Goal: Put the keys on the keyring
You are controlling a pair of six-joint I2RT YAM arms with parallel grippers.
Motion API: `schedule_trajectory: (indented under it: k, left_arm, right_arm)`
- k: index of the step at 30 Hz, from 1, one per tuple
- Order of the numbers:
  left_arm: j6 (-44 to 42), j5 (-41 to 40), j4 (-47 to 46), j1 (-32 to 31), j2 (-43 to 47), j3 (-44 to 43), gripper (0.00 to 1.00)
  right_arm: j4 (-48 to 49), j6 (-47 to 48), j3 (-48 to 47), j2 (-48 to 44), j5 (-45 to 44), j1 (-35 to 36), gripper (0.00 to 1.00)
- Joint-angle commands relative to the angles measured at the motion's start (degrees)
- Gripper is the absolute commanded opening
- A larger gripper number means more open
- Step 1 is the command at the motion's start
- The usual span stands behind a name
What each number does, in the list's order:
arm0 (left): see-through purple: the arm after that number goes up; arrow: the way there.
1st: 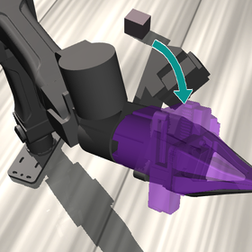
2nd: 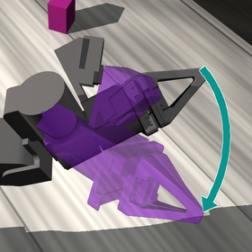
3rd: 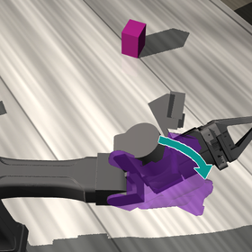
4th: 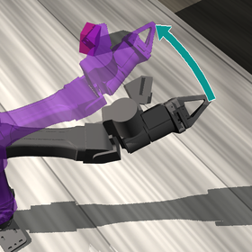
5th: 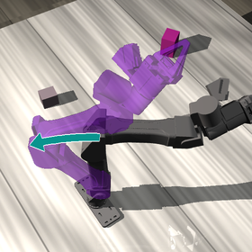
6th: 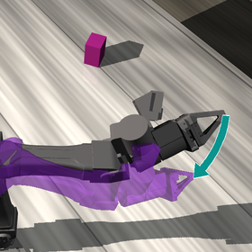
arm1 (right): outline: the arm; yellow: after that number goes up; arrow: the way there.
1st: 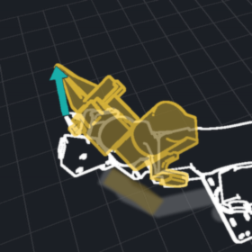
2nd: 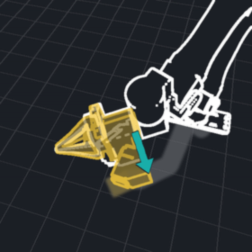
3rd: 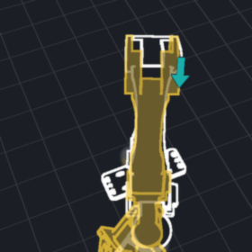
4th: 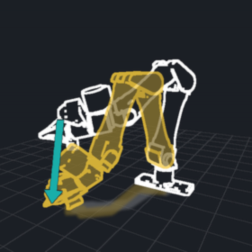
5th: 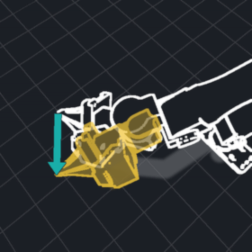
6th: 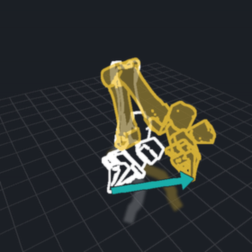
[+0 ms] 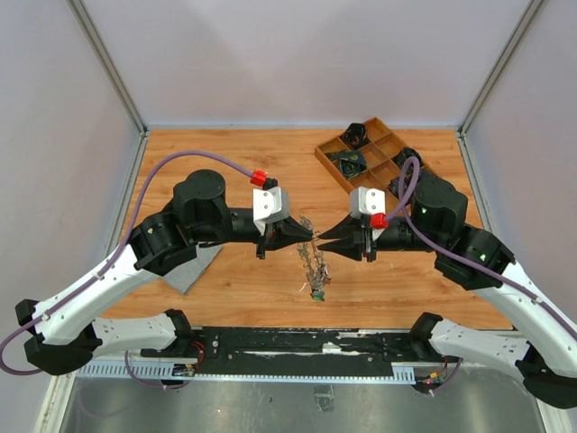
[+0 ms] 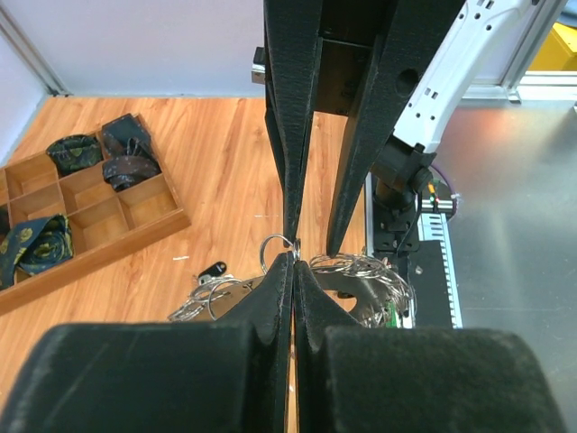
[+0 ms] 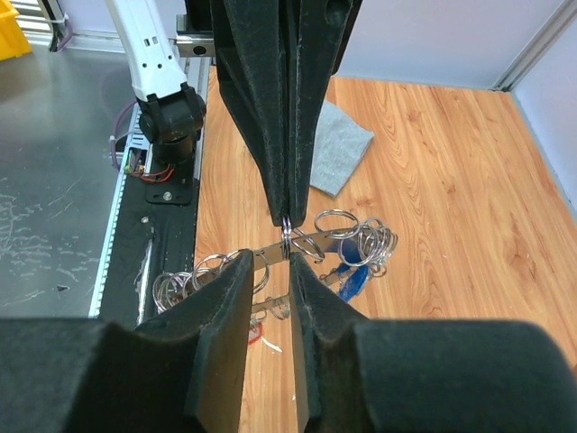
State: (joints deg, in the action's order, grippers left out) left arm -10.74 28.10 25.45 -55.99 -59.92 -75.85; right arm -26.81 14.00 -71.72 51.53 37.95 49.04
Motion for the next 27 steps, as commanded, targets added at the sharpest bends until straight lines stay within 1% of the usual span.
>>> schedule_trajectory:
  k: [1,5,8,12,18,27]
  left_arm:
    - [-0.78,0.61,-2.91,-0.25,0.84,-2.24,0.01]
    - [-1.10,1.72,-2.54,-0.26,1.01,-2.49,0.01]
    - [-1.28,3.09,-2.57,-0.26,1.03,-2.38,0.00]
    - [-1.27,4.91,-3.00,-0.26,0.91,-2.30,0.01]
    - [-1.21,6.28,-3.13,-0.26,0.53,-2.37,0.00]
    - [-0.93,7.19,-3.33,-0.26,0.16,-2.46,0.01]
  right_arm:
    - [-0.89,2.11,0.03,-1.44,0.13,0.62,0.25]
    - [-4.69,7.63,-0.85,-2.44,-3.97,0.63,0.28]
    - [-4.22,10.76,0.11,-3.47,-5.62,0.63,0.31]
    - [0.55,12.37,3.12,-5.09,-6.20,0.67,0.32]
    - [8.06,14.56,8.22,-7.21,-3.65,0.68,0.31]
    - [14.01,14.96,10.77,-7.17,-0.93,0.75,0.31]
